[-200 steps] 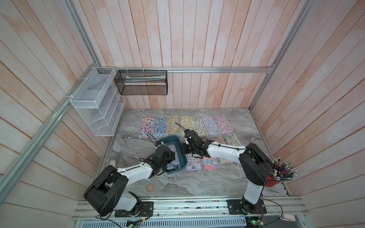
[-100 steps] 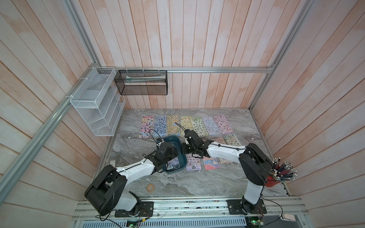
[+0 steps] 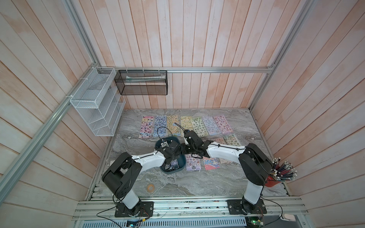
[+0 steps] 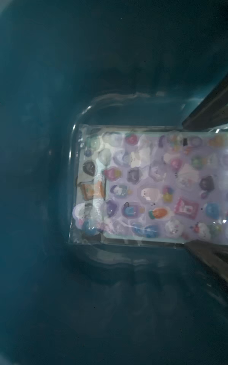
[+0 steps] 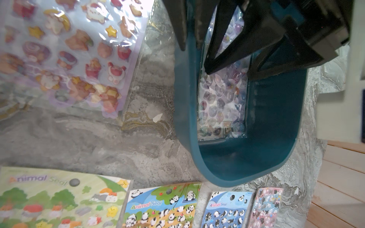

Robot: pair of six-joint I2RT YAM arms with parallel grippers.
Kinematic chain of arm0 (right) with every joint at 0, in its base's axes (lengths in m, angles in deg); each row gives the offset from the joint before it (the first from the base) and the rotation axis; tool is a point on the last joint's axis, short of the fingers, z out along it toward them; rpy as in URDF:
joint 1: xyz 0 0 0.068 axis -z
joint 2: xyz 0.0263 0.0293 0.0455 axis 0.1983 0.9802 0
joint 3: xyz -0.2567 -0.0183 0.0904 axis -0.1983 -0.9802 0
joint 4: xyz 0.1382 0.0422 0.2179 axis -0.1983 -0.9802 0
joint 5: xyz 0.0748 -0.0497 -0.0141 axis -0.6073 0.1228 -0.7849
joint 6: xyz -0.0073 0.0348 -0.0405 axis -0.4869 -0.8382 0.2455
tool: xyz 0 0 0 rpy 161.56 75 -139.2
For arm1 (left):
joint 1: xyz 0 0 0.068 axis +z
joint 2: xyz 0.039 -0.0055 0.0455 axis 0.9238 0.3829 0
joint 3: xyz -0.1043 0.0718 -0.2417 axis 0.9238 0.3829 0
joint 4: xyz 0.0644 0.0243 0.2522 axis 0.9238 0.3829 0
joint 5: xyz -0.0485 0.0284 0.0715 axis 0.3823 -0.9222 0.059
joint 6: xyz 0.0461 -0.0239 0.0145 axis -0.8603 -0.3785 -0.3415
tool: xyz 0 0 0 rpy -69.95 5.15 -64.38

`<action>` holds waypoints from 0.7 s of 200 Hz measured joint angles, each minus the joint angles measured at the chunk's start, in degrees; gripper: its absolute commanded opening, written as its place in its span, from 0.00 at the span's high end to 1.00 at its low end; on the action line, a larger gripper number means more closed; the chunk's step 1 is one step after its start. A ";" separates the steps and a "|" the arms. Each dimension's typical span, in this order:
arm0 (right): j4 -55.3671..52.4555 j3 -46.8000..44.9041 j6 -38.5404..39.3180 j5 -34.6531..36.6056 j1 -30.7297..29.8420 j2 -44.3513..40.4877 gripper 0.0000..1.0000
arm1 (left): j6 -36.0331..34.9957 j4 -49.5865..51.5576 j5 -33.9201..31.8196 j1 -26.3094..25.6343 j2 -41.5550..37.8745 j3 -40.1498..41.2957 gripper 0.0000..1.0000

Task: Take the stickers out of the storage box
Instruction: Place the storage box at the center of the board.

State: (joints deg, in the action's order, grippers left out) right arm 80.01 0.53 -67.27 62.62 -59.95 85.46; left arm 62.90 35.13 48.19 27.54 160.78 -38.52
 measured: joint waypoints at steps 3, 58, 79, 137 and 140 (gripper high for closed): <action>0.00 0.00 -0.02 0.00 0.00 0.07 1.00 | 0.02 0.02 -0.02 0.00 -0.02 0.00 0.10; 0.11 0.00 -0.04 -0.04 0.00 0.17 1.00 | -0.04 0.35 0.04 -0.33 -0.59 0.20 0.10; 0.17 0.00 -0.04 -0.15 0.00 0.17 1.00 | 0.02 1.92 -1.31 -0.83 0.04 -0.74 0.10; 0.37 0.00 -0.02 -0.13 0.07 0.17 1.00 | 0.90 9.27 -9.62 -3.21 1.33 -4.92 0.09; 0.39 0.00 -0.02 -0.15 0.07 0.17 1.00 | 1.01 9.49 -10.08 -3.21 1.66 -5.01 0.09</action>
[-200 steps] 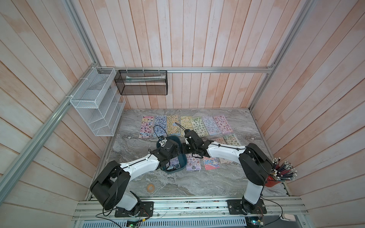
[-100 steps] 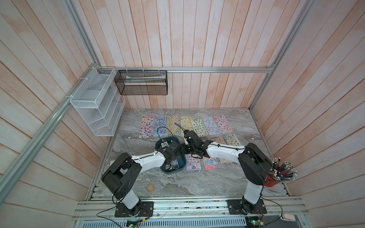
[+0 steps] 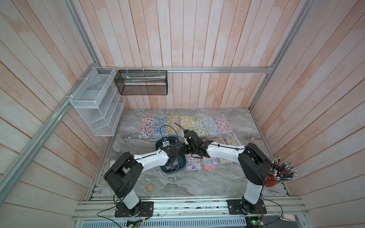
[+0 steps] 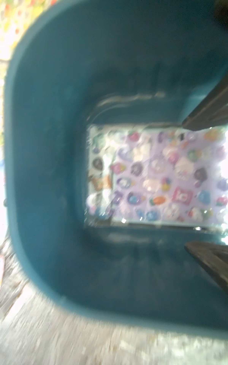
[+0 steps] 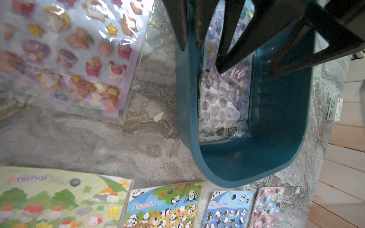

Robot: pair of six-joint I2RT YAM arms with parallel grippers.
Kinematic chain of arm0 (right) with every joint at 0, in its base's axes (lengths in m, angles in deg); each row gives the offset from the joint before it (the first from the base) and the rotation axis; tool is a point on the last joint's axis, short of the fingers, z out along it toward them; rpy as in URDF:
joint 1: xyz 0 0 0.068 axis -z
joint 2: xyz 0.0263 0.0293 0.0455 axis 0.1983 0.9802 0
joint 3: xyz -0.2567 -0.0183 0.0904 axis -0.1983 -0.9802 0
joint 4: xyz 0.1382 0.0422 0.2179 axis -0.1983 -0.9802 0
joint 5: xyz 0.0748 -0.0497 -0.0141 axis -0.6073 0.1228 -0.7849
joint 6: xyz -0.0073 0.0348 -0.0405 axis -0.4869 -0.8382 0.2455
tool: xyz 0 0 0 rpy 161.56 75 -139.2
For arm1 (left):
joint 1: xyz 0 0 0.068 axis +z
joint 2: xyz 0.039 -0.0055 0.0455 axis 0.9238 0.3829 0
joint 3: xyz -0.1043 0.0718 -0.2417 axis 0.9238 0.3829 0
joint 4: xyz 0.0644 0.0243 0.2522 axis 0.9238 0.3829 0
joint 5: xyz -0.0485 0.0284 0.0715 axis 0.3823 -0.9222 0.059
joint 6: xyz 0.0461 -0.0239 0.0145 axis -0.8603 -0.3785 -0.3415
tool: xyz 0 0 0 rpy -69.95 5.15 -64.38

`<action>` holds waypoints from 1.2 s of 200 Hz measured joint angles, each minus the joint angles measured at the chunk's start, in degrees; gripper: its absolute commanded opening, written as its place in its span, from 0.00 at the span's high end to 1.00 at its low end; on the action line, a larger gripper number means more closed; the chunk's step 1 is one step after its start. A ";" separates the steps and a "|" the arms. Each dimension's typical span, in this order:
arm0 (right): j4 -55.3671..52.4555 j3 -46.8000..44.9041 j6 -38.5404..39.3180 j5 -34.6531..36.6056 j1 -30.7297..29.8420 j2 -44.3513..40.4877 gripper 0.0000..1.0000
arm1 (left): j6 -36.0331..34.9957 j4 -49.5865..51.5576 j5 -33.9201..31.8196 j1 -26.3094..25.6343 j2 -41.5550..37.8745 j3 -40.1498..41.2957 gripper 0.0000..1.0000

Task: Take the stickers out of the storage box
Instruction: Place the storage box at the center of the board.

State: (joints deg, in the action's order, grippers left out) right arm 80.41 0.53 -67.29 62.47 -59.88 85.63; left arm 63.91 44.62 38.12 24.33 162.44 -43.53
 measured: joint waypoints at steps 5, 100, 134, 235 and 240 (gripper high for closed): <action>0.02 0.00 -0.02 -0.02 -0.02 0.00 1.00 | 0.15 0.22 -0.46 -0.02 0.37 -0.11 0.09; 0.07 -0.02 -0.22 0.00 0.11 0.81 1.00 | -0.02 -5.62 4.50 3.56 3.96 0.20 0.07; 0.48 0.11 -0.22 -0.20 0.00 0.79 1.00 | -1.79 -12.94 8.04 6.40 2.03 3.08 0.07; -0.04 0.11 -0.22 0.13 0.02 0.81 1.00 | -2.69 -36.98 19.61 8.57 -3.06 14.80 0.10; -0.07 0.11 -0.22 0.20 0.04 0.81 1.00 | -2.71 -38.07 20.26 8.61 -3.30 15.43 0.10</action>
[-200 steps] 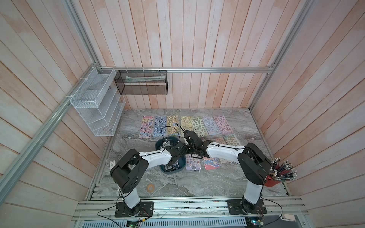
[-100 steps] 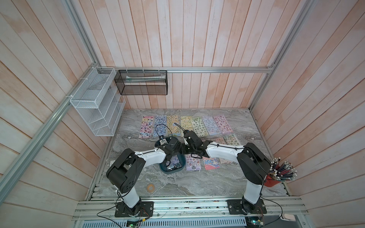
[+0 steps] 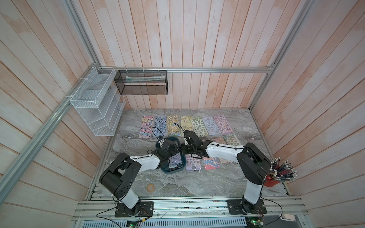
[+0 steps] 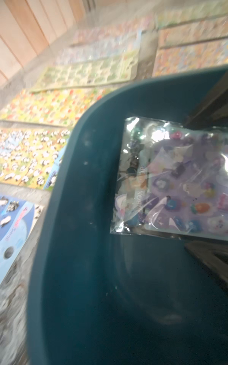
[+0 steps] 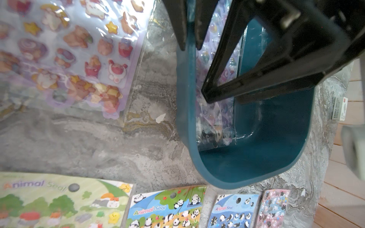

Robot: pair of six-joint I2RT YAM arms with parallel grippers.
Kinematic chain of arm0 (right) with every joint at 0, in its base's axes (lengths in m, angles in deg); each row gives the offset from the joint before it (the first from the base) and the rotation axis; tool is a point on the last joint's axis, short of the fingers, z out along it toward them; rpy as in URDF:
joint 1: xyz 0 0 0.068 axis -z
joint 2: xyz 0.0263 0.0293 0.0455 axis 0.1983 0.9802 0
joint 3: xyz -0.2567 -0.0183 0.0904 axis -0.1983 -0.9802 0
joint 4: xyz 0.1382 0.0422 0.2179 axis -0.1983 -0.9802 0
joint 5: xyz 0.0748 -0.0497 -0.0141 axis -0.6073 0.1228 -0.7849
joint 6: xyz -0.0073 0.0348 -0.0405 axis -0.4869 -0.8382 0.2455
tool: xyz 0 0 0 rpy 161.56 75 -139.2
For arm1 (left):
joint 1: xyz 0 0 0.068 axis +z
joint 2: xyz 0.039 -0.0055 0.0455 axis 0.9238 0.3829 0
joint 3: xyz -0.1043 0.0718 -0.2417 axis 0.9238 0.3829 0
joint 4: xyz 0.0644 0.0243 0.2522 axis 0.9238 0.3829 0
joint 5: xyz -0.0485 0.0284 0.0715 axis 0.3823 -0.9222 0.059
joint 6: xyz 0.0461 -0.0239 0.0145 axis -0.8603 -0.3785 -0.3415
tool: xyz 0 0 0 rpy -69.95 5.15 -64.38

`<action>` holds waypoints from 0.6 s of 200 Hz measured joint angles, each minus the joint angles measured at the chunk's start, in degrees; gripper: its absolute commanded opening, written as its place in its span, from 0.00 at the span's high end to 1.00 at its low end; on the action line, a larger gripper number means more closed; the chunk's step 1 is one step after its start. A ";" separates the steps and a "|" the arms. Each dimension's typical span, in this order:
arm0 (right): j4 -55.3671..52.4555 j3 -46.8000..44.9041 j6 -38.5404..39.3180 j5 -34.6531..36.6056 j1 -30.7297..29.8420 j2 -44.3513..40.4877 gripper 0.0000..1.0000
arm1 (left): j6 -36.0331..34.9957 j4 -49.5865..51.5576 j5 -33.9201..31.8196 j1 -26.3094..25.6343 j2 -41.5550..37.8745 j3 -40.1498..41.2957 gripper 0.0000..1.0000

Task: Take the stickers out of the storage box
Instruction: Place the storage box at the center of the board.

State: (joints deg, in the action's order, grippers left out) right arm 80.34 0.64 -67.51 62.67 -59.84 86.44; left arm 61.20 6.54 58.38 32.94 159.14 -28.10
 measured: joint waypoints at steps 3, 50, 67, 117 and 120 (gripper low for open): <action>0.00 0.00 0.00 0.02 0.00 0.00 1.00 | 0.02 -0.61 0.42 0.00 -0.13 0.37 0.11; -0.07 0.00 0.00 0.04 0.02 0.04 1.00 | 0.39 -7.30 5.33 0.00 -2.58 5.33 0.15; -0.07 0.00 0.00 0.02 0.04 0.04 1.00 | 0.63 -8.87 6.47 0.00 -3.69 7.13 0.16; -0.04 0.04 0.02 0.00 0.02 0.13 1.00 | 1.49 -13.92 9.11 -0.02 -5.81 11.54 0.20; -0.04 0.04 0.02 0.00 0.02 0.13 1.00 | 1.51 -14.21 9.20 -0.02 -5.84 11.72 0.20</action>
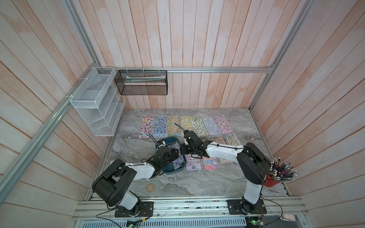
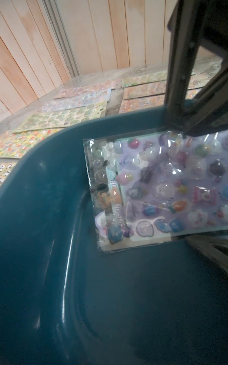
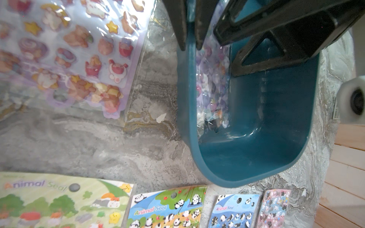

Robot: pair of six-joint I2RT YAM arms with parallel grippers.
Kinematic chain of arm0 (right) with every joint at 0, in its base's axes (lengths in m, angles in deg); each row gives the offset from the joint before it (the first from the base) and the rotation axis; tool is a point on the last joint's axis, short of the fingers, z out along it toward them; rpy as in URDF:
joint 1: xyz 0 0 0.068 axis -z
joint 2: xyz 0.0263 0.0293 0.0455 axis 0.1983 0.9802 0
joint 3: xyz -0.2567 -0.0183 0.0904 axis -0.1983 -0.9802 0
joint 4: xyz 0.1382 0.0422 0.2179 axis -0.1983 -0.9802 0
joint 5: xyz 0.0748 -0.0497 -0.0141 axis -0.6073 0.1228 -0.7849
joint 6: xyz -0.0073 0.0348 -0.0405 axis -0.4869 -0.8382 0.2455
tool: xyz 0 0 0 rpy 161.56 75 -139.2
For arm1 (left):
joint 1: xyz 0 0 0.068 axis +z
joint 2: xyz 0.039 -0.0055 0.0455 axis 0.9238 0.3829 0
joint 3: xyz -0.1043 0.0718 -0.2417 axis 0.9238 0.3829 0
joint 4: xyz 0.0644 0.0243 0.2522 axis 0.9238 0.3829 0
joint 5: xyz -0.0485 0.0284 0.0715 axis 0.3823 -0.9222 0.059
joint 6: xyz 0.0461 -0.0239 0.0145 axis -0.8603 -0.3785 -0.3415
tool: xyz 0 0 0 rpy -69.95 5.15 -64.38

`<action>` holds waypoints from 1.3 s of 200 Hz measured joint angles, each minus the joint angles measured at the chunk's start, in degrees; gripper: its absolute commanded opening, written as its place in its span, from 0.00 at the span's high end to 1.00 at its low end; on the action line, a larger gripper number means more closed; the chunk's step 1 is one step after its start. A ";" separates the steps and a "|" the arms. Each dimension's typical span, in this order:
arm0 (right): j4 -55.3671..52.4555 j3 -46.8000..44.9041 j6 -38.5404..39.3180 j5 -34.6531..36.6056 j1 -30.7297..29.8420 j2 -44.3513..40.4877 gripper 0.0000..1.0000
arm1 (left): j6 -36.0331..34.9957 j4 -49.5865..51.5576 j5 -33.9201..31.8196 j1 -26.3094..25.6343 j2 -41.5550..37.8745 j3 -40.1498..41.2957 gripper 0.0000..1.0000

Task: Take the stickers out of the storage box
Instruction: Place the storage box at the center of the board.

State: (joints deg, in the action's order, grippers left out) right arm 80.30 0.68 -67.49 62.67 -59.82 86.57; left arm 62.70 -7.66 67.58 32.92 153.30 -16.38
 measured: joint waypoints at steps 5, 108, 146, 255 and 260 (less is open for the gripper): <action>0.00 0.00 0.00 0.00 0.00 0.00 1.00 | 0.09 -0.57 0.31 0.00 -0.04 0.35 0.21; -0.35 0.55 0.42 -0.42 0.00 0.37 1.00 | 0.83 -12.37 5.57 0.39 -1.01 6.45 0.30; -0.68 0.85 0.48 -0.42 0.00 0.46 1.00 | 0.81 -14.32 7.13 1.07 1.73 6.25 0.31; -3.50 2.51 2.56 0.00 0.81 0.48 0.61 | 1.07 -20.50 9.16 1.68 5.97 6.03 0.33; -3.61 2.67 2.84 0.02 0.85 0.48 0.59 | 1.07 -20.50 9.16 1.68 5.97 6.03 0.33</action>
State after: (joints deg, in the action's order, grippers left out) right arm 76.69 3.35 -64.65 62.69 -58.96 87.05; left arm 63.77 -28.16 76.74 34.60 159.27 -10.35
